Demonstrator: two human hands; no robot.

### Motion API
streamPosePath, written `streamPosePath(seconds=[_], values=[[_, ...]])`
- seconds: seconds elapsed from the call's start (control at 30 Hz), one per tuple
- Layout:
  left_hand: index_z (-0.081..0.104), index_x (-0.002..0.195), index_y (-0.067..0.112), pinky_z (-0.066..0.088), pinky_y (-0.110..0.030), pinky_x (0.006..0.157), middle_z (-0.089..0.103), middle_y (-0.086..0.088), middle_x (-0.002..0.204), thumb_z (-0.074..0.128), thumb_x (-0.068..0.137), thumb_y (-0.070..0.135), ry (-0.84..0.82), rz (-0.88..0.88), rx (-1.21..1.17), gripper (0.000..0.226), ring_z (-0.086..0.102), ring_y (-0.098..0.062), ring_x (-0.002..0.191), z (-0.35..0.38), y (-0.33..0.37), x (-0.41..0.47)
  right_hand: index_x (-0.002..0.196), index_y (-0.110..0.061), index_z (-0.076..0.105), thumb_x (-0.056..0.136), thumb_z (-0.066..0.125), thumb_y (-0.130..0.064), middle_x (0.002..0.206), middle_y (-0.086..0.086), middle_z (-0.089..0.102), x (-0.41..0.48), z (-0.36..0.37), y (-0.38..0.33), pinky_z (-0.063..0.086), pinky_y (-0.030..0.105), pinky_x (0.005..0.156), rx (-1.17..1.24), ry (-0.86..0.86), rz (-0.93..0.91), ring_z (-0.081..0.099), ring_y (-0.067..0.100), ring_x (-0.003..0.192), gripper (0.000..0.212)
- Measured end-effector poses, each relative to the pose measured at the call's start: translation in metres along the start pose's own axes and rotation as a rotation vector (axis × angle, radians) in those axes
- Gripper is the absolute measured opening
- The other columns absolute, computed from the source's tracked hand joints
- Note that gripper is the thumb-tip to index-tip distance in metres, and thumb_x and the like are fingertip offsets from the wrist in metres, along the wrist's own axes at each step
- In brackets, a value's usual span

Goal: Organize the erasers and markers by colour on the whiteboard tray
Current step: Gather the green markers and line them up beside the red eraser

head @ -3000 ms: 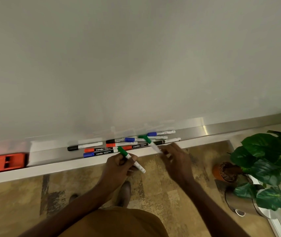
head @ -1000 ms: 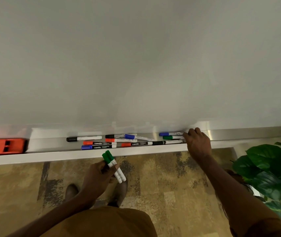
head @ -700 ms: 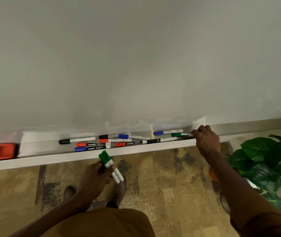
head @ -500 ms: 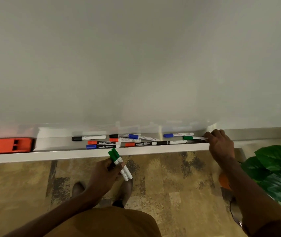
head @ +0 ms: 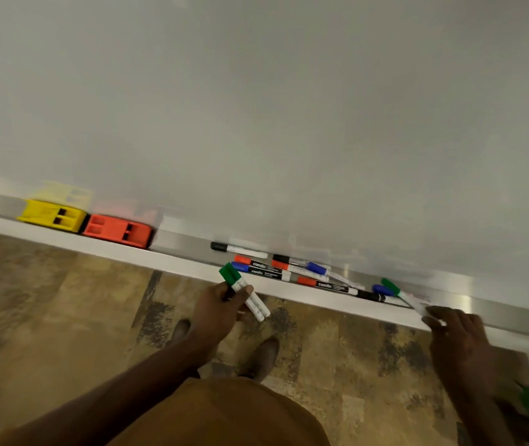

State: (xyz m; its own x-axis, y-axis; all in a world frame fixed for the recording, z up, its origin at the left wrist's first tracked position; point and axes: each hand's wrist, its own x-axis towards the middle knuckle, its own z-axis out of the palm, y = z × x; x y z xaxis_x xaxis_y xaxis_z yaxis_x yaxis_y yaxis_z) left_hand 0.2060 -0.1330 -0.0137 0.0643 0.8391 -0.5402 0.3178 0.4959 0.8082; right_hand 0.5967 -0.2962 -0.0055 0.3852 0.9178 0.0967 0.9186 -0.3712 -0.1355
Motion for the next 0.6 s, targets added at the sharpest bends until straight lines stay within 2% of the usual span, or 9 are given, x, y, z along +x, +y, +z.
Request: streamPosePath(seconds=[0.1, 0.17, 0.23, 0.37, 0.47, 0.6], values=[[0.076, 0.103, 0.011, 0.062, -0.019, 0.060, 0.082, 0.000, 0.089, 0.073, 0.100, 0.024, 0.126, -0.075, -0.140, 0.014, 0.082, -0.011, 0.077, -0.022, 0.001, 0.014, 0.109, -0.016, 0.070, 0.092, 0.070, -0.008, 0.108, 0.007, 0.068, 0.006, 0.019, -0.072, 0.057, 0.047, 0.072, 0.199, -0.066, 0.048, 0.061, 0.025, 0.094, 0.019], [0.077, 0.105, 0.009, 0.065, -0.026, 0.066, 0.083, -0.004, 0.090, 0.075, 0.098, 0.026, 0.188, -0.117, -0.224, 0.018, 0.083, -0.015, 0.079, -0.038, 0.002, 0.026, 0.110, -0.021, 0.069, 0.097, 0.066, -0.020, 0.110, 0.000, 0.066, 0.010, 0.030, -0.129, 0.058, 0.041, 0.077, 0.341, -0.091, 0.067, 0.062, 0.017, 0.094, 0.014], [0.077, 0.105, 0.006, 0.068, -0.037, 0.078, 0.084, -0.010, 0.095, 0.078, 0.097, 0.025, 0.237, -0.175, -0.331, 0.021, 0.083, -0.023, 0.084, -0.053, 0.003, 0.040, 0.109, -0.022, 0.069, 0.098, 0.067, -0.025, 0.107, -0.004, 0.065, 0.018, 0.038, -0.182, 0.055, 0.036, 0.077, 0.454, -0.084, 0.021, 0.062, 0.014, 0.092, 0.012], [0.076, 0.100, -0.004, 0.067, -0.043, 0.085, 0.083, -0.020, 0.092, 0.083, 0.093, 0.020, 0.317, -0.253, -0.492, 0.026, 0.083, -0.033, 0.082, -0.078, 0.001, 0.065, 0.103, -0.022, 0.072, 0.095, 0.073, -0.026, 0.099, -0.007, 0.066, 0.043, 0.045, -0.266, 0.050, 0.031, 0.070, 0.570, -0.012, -0.098, 0.060, 0.012, 0.090, 0.010], [0.074, 0.095, -0.008, 0.070, -0.040, 0.073, 0.082, -0.023, 0.090, 0.084, 0.092, 0.015, 0.325, -0.300, -0.524, 0.025, 0.083, -0.034, 0.076, -0.092, 0.000, 0.078, 0.102, -0.019, 0.072, 0.092, 0.075, -0.016, 0.097, -0.004, 0.068, 0.062, 0.051, -0.311, 0.055, 0.036, 0.070, 0.602, -0.019, -0.172, 0.062, 0.018, 0.093, 0.011], [0.073, 0.098, -0.009, 0.068, -0.037, 0.067, 0.081, -0.025, 0.094, 0.084, 0.091, 0.013, 0.332, -0.316, -0.530, 0.025, 0.082, -0.033, 0.071, -0.106, 0.002, 0.087, 0.097, -0.017, 0.071, 0.093, 0.075, -0.017, 0.094, -0.004, 0.070, 0.077, 0.065, -0.354, 0.056, 0.035, 0.069, 0.641, -0.051, -0.232, 0.063, 0.016, 0.088, 0.006]])
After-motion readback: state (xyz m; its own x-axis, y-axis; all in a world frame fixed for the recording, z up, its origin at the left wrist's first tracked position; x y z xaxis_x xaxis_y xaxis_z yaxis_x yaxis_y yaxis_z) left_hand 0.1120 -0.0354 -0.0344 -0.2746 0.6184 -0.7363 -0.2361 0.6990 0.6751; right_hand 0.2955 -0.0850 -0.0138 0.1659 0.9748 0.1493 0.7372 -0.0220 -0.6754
